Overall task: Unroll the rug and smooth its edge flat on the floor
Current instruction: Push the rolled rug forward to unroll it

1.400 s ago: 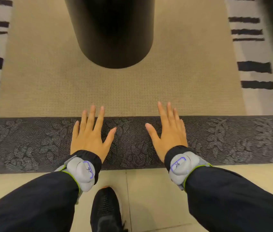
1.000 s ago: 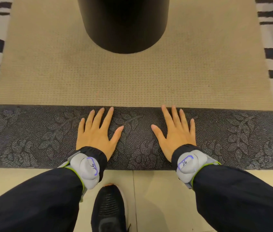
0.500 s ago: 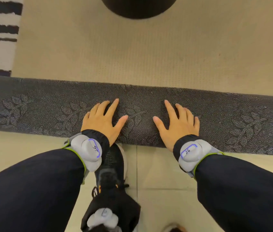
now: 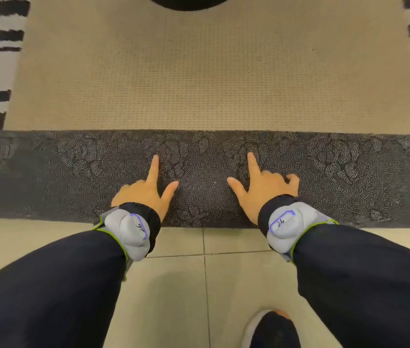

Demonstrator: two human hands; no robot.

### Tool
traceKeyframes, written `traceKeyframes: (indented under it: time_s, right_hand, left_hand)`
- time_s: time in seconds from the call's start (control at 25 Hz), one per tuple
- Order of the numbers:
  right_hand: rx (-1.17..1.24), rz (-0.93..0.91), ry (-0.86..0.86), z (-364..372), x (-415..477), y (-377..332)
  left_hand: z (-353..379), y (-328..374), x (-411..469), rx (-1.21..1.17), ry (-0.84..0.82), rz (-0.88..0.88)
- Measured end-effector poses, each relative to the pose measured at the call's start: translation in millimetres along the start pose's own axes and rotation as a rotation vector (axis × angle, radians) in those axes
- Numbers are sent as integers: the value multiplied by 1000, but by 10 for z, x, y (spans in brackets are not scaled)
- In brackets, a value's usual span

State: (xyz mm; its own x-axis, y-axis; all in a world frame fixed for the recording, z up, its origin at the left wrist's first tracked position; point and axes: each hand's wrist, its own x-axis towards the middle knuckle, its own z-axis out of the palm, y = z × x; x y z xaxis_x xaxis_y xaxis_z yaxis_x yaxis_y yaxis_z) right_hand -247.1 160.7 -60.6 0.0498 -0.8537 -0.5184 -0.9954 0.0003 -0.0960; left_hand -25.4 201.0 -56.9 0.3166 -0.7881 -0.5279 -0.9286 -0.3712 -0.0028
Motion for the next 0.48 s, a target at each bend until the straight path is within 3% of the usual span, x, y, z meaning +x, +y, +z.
traceKeyframes:
  time_s: [0.32, 0.48]
  right_hand:
    - [-45, 79, -51, 242, -540, -16]
    - [-43, 10, 107, 404, -838, 14]
  left_hand:
    - [218, -302, -416, 14, -74, 15]
    - [322, -482, -657, 99, 155, 195]
